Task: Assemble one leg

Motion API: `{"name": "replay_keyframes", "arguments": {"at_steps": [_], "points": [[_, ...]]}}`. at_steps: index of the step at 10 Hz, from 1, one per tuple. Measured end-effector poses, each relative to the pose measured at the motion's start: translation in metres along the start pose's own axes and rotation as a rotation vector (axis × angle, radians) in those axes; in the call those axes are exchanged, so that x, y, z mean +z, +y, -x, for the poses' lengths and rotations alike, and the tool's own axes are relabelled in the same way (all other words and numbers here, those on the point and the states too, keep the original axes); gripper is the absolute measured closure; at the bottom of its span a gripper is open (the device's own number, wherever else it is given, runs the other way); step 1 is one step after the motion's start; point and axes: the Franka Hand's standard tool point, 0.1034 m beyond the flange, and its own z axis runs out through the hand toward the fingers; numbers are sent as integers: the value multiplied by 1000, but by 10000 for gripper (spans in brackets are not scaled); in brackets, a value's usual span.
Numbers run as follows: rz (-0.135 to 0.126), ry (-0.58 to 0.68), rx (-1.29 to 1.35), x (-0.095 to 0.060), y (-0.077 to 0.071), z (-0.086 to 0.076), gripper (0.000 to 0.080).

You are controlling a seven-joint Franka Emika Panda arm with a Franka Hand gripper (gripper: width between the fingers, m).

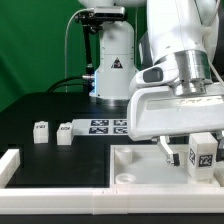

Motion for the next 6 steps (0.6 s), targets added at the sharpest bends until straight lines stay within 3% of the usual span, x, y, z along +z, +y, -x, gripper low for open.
{"name": "replay_keyframes", "arguments": {"at_steps": [6], "points": [[1,-2,1,1,1,1,151]]}}
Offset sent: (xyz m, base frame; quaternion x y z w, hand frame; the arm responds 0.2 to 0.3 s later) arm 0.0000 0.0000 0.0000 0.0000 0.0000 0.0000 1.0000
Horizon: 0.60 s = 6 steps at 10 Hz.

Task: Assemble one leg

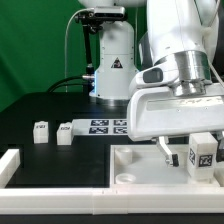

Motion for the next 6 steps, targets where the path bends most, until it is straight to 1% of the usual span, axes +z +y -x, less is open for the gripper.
{"name": "replay_keyframes", "arguments": {"at_steps": [1,2,3,4,5,6], "points": [[0,-37,33,-3,2,-1,151],[-7,-80,49,-11,0,-8,151],[-3,-68,48,-17,3,-16,151],[-4,-72,50,-17,3,-16,151],[-30,-176,56,-17,-4,-12,151],[-53,-284,64,-19,-6,-14,151]]}}
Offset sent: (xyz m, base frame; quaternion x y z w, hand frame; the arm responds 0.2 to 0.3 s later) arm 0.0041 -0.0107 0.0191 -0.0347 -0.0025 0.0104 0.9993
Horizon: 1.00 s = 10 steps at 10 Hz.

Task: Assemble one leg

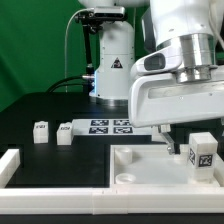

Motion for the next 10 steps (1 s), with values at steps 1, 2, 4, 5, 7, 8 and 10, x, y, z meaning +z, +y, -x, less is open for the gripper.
{"name": "replay_keyframes", "arguments": {"at_steps": [1,2,4,5,7,8,10], "points": [[-14,-79,5,0,1,-3,151],[-25,-148,8,1,2,-4,151],[-52,-288,12,2,4,-11,151],[-47,-264,14,4,7,-15,151],[-43,-253,30,5,8,-16,151],[-42,-247,26,6,9,-17,151],[-41,-244,25,6,10,-16,411]]}}
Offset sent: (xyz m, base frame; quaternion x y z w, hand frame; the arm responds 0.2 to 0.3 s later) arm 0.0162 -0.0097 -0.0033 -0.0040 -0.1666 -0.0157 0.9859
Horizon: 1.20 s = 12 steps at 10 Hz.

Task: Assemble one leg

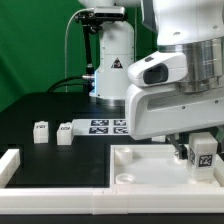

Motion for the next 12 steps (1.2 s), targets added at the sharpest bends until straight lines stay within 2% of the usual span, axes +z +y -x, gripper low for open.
{"name": "replay_keyframes", "arguments": {"at_steps": [1,5,8,12], "points": [[0,0,0,0,0,0,511],[0,0,43,0,0,0,509],[-21,8,499,0,0,1,509],[-23,-5,1092,2,-8,4,508]]}}
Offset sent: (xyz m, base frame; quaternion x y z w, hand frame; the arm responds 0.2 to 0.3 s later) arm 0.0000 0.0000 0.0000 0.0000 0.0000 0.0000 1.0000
